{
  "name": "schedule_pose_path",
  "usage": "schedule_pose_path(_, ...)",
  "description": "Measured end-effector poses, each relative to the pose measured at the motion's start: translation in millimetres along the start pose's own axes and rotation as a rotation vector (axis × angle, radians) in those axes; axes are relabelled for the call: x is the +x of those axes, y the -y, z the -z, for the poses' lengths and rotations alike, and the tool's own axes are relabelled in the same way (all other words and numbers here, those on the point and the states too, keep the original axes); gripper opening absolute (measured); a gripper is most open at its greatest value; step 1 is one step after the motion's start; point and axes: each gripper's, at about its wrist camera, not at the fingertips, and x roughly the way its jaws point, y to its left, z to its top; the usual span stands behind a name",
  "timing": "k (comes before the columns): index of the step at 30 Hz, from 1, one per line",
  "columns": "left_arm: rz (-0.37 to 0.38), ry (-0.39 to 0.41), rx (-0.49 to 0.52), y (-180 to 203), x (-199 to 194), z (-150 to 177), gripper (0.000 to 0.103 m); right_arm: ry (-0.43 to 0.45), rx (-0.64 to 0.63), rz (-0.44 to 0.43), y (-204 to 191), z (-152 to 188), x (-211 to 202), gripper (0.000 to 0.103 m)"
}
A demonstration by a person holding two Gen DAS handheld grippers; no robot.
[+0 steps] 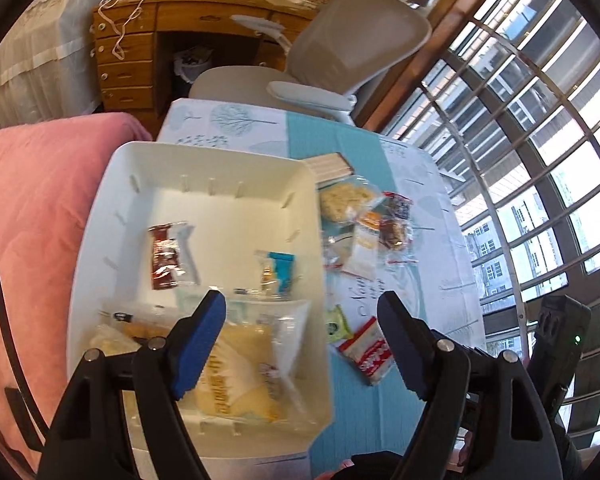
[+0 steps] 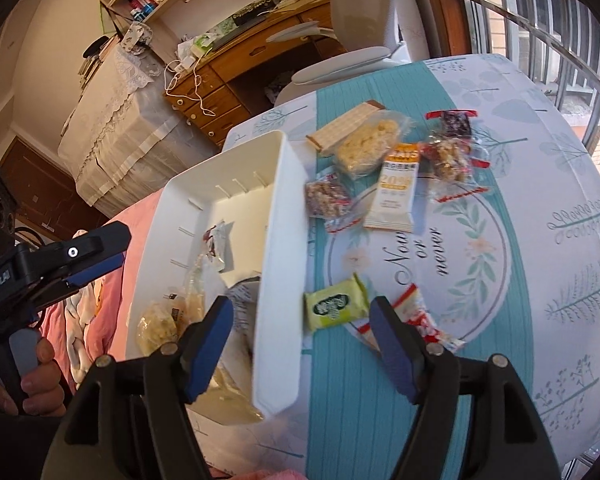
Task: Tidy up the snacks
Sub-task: 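Drop Lipo packet into tray with right gripper while left gripper releases chocolate wrapper, then move left gripper to red Cookies packet while right gripper approaches clear nut bag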
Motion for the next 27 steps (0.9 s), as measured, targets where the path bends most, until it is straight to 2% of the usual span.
schedule_pose_path(6, 0.007, 0.011, 0.069, 52.8, 7.8, 5.7, 0.077, -0.015, 0.014, 0.003, 38.3, -7.0, -13.6, 0.071)
schedule_pose_path(15, -0.019, -0.048, 0.102, 109.8, 37.1, 24.1, 0.077, -0.047, 0.078, -0.027, 104.8, -25.7, -20.1, 0.071)
schedule_pose_path(20, -0.034, -0.151, 0.077, 130.8, 68.7, 38.3, 0.077, -0.082, 0.118, -0.043, 137.3, -36.1, -13.0, 0.071)
schedule_pose_path(27, -0.077, -0.282, -0.001, 137.4, 110.7, 58.6, 0.077, -0.1, 0.132, -0.023, 166.0, -53.1, 4.2, 0.071)
